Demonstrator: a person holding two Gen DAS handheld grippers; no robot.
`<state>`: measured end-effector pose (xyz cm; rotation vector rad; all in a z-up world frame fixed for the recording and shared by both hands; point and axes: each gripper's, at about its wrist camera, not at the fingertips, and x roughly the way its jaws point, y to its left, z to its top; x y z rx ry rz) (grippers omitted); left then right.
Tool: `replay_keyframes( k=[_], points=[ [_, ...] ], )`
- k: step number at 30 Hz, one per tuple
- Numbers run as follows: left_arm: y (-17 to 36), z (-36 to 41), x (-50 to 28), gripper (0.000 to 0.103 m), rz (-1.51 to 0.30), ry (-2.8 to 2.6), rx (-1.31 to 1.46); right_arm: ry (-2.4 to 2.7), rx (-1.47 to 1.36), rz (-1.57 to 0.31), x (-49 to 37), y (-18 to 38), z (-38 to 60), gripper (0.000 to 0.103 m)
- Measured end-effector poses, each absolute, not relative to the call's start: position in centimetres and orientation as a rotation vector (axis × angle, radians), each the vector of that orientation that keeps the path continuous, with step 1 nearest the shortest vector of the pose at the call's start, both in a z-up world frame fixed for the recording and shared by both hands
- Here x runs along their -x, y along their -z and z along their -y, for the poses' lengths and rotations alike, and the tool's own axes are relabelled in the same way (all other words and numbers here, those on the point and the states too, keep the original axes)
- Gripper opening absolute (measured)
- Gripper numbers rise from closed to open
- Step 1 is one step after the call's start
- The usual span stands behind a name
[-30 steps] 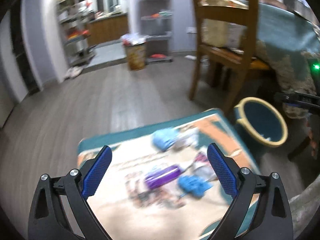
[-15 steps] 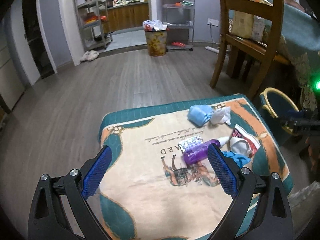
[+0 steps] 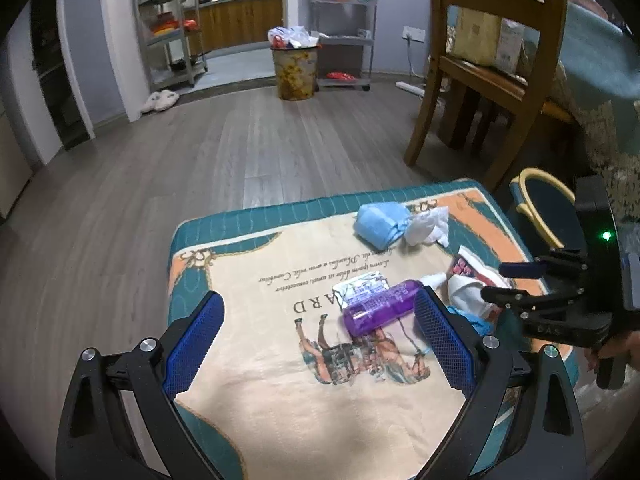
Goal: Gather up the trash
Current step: 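Return both tools to the cushion and grasp the red-printed packet with the right gripper, then grasp the blue glove with the left gripper while the right carries the packet to the bin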
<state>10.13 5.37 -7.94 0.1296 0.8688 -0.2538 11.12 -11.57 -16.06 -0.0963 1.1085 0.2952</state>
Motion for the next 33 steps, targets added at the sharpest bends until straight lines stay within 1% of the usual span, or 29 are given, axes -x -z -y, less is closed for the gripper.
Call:
replay_keyframes(
  k=[2, 4, 5, 6, 7, 9, 18, 24, 26, 30, 33],
  points=[
    [8.3, -5.2, -10.4, 0.095, -0.881, 0.253, -0.141, -0.304, 0.115, -1.117, -11.5, 16.6, 11.2, 0.042],
    [8.6, -5.1, -10.5, 0.095, -0.889, 0.255, -0.144, -0.312, 0.127, -1.134, -11.9, 17.1, 10.8, 0.031],
    [8.7, -5.0, -10.6, 0.095, -0.893, 0.257, -0.147, -0.32, 0.127, -1.145, -12.0, 17.4, 10.7, 0.029],
    [8.8, -4.9, -10.6, 0.095, -0.895, 0.258, -0.149, -0.334, 0.128, -1.16, -12.1, 17.7, 10.6, 0.018],
    [8.9, -4.7, -10.7, 0.095, -0.898, 0.261, -0.152, -0.344, 0.132, -1.168, -12.2, 17.8, 10.6, 0.014],
    [9.1, -4.4, -10.8, 0.095, -0.905, 0.265, -0.157, -0.359, 0.138, -1.166, -12.0, 17.5, 10.8, 0.012],
    [11.0, -0.2, -10.6, 0.095, -0.952, 0.345, -0.225, -0.288, 0.007, -1.143, -11.3, 13.6, 14.8, 0.012],
    [13.1, 4.8, -9.3, 0.095, -0.98, 0.468, -0.336, -0.279, 0.038, -1.046, -10.4, 6.8, 18.8, 0.012],
    [14.2, 6.4, -9.0, 0.095, -0.996, 0.498, -0.386, -0.274, 0.03, -1.026, -9.9, 5.9, 20.0, 0.012],
    [16.0, 8.3, -8.7, 0.095, -1.033, 0.533, -0.424, -0.276, -0.111, -1.006, -9.7, 5.8, 23.0, 0.012],
    [16.8, 9.3, -8.8, 0.094, -1.059, 0.549, -0.453, -0.275, -0.12, -0.989, -10.2, 5.8, 23.5, 0.012]
  ],
)
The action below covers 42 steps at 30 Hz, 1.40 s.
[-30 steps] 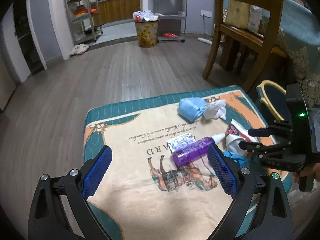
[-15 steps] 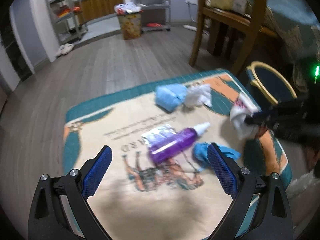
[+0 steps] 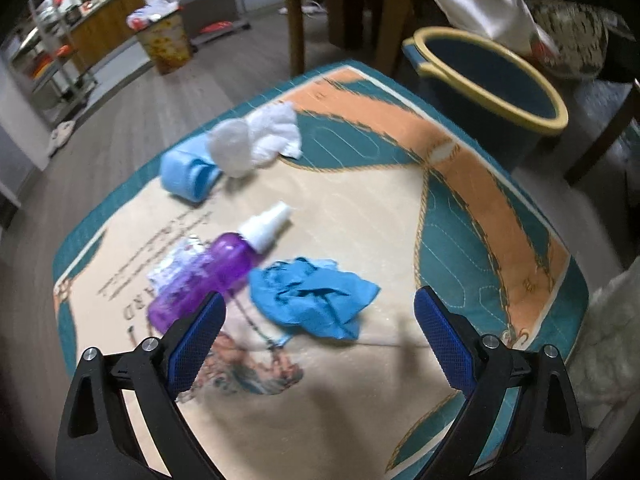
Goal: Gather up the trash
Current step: 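Grasp the blue glove with the left gripper while the right carries the packet to the bin, then lower the glove and packet into the bin and open both grippers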
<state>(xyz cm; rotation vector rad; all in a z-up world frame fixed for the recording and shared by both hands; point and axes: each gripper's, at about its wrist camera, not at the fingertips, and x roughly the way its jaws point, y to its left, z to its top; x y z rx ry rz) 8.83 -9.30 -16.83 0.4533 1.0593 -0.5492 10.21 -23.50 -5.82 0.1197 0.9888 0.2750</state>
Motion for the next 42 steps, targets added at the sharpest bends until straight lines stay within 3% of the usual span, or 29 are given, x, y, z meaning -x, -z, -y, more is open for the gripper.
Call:
replay_keyframes(
  k=[2, 5, 7, 8, 12, 25, 32, 42],
  points=[
    [17.5, 9.9, -9.1, 0.091, -1.08, 0.548, -0.471, -0.281, -0.119, -0.993, -10.7, 6.0, 23.8, 0.012],
    [18.1, 10.1, -9.6, 0.067, -1.096, 0.524, -0.493, -0.301, -0.122, -0.992, -11.1, 6.1, 23.8, 0.012],
    [17.9, 10.3, -9.8, 0.058, -1.09, 0.511, -0.496, -0.312, -0.096, -0.993, -11.1, 6.2, 23.6, 0.012],
    [17.7, 10.1, -10.0, 0.045, -1.093, 0.512, -0.489, -0.315, -0.089, -0.995, -11.1, 6.2, 23.5, 0.012],
    [16.4, 10.0, -10.4, 0.038, -1.073, 0.51, -0.455, -0.308, -0.103, -0.982, -11.0, 5.9, 24.4, 0.012],
    [8.6, 10.3, -10.7, 0.037, -0.877, 0.567, -0.249, -0.266, -0.152, -0.977, -10.7, 5.7, 26.0, 0.012],
    [7.2, 12.3, -11.4, 0.038, -0.858, 0.597, -0.215, -0.226, -0.175, -0.956, -10.5, 5.5, 28.0, 0.012],
    [7.7, 20.3, -11.4, 0.038, -0.846, 0.697, -0.243, -0.009, -0.323, -0.936, -8.4, 6.6, 39.0, 0.012]
  ],
)
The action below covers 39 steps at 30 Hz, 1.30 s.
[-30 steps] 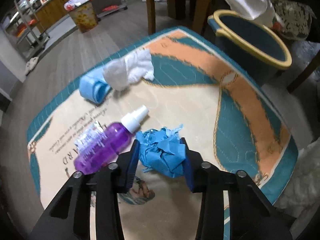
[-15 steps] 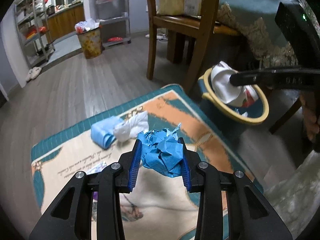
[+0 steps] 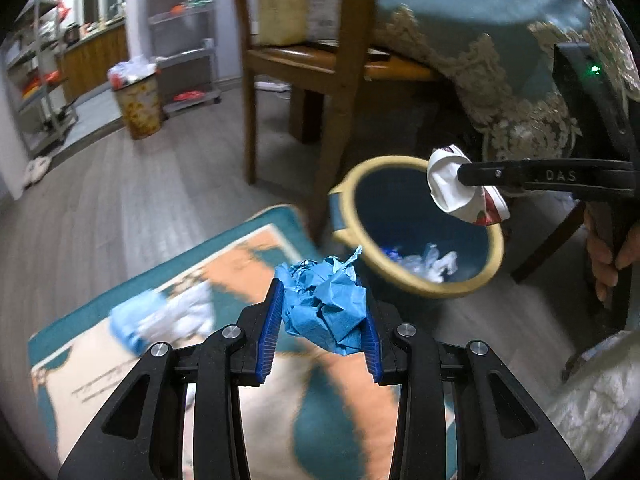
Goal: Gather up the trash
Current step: 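Lower the glove and packet into the bin and open both grippers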
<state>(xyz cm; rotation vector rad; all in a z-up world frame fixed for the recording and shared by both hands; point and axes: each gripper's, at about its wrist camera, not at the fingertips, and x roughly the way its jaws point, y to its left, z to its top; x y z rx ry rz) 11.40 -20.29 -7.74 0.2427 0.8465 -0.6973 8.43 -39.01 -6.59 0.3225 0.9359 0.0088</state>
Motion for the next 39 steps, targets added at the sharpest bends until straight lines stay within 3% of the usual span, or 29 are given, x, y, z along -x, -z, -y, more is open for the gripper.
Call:
replay_keyframes(
  k=[14, 23, 30, 39],
  points=[
    [11.2, 32.7, -12.4, 0.038, -0.866, 0.824, -0.296, 0.144, -0.409, -0.995, -6.1, 10.3, 46.8, 0.012],
    [14.7, 34.7, -14.0, 0.039, -0.93, 0.822, -0.306, 0.176, -0.379, -1.014, -7.3, 11.8, 47.3, 0.012],
    [14.9, 34.3, -14.7, 0.062, -0.919, 0.791, -0.283, 0.172, -0.343, -0.975, -8.1, 11.3, 46.6, 0.013],
    [14.0, 33.9, -14.4, 0.062, -0.899, 0.78, -0.281, 0.182, -0.341, -0.966, -8.2, 10.4, 46.3, 0.013]
  ],
)
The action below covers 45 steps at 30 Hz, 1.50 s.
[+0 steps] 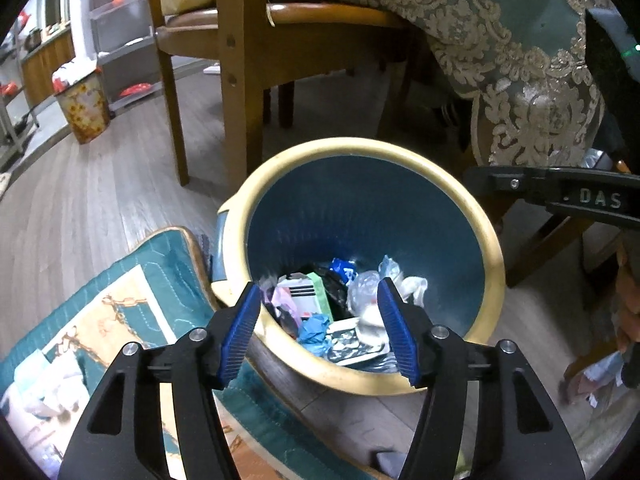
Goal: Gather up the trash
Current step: 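Lower the glove and packet into the bin and open both grippers, then move both open tools back over the cushion toward the blue mask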
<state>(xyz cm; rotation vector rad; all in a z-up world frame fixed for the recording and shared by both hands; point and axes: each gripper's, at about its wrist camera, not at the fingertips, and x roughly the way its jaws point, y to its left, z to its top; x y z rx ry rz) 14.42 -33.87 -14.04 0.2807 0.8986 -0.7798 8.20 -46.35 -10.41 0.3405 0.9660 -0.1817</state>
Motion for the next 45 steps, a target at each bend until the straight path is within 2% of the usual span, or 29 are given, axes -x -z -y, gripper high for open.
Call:
replay_keyframes(
  k=[5, 6, 7, 8, 11, 15, 19, 27, 33, 37, 45],
  points=[
    [12.6, 32.6, -13.7, 0.063, -0.869, 0.767, -0.291, 0.175, -0.32, -0.952, -8.3, 9.0, 45.3, 0.014],
    [12.2, 32.2, -13.6, 0.063, -0.864, 0.765, -0.291, 0.175, -0.311, -0.949, -8.3, 8.7, 45.1, 0.019],
    [11.7, 31.6, -13.4, 0.063, -0.854, 0.76, -0.29, 0.178, -0.305, -0.94, -8.3, 8.2, 44.8, 0.028],
    [11.3, 31.2, -13.3, 0.063, -0.849, 0.757, -0.288, 0.183, -0.301, -0.929, -8.2, 7.8, 44.5, 0.031],
    [9.6, 29.4, -12.8, 0.064, -0.825, 0.741, -0.276, 0.19, -0.285, -0.902, -8.0, 6.6, 43.6, 0.035],
    [6.3, 25.8, -12.1, 0.067, -0.789, 0.712, -0.259, 0.198, -0.254, -0.885, -7.9, 5.3, 42.1, 0.052],
    [2.6, 22.3, -11.5, 0.067, -0.745, 0.697, -0.265, 0.201, -0.229, -0.859, -7.9, 4.0, 40.5, 0.058],
    [-2.6, 14.1, -10.7, 0.071, -0.68, 0.6, -0.292, 0.178, -0.2, -0.821, -8.4, 2.4, 36.7, 0.062],
    [-1.6, 7.5, -11.7, 0.071, -0.724, 0.487, -0.158, 0.103, -0.156, -0.826, -9.3, 2.6, 32.1, 0.065],
    [-1.6, 4.3, -11.9, 0.071, -0.712, 0.438, -0.129, 0.047, -0.155, -0.837, -10.5, 3.2, 29.1, 0.072],
    [0.5, -1.8, -12.9, 0.072, -0.77, 0.341, -0.112, -0.055, -0.133, -0.901, -14.3, 6.0, 22.0, 0.073]
  ],
)
